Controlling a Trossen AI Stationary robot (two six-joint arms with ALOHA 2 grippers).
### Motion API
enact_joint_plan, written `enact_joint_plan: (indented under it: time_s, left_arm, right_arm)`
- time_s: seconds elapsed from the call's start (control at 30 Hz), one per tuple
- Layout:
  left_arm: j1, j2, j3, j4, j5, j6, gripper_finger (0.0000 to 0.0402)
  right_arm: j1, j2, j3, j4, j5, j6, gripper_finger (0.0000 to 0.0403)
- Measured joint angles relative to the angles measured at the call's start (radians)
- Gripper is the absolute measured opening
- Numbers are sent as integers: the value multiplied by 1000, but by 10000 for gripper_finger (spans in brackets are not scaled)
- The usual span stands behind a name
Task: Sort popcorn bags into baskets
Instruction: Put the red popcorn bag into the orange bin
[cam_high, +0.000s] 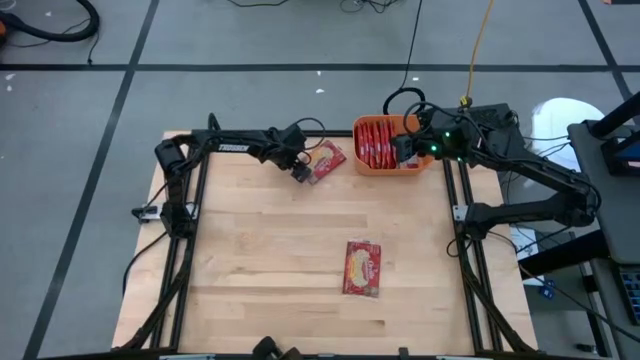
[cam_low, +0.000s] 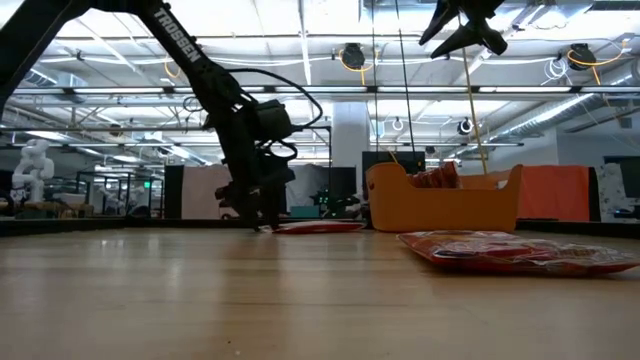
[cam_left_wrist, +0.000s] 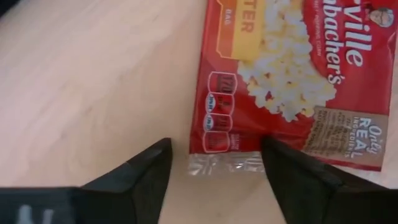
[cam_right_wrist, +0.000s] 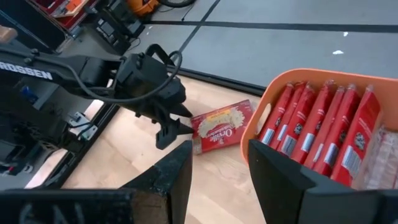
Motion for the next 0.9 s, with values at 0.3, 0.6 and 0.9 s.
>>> enact_joint_plan:
  time_s: [0.3,0.6,0.9]
  left_arm:
    - [-16,31,3,-28,-57,41,89]
    - [-42,24,2,-43,17,-3,4]
    - [-50,-72,-9,-90,147,-101,2]
  right_arm:
    - [38,0,0,4,-26,35,148]
    - [100,0,0,3,-29,61,148]
    - [164,0,0,2,-29,80,148]
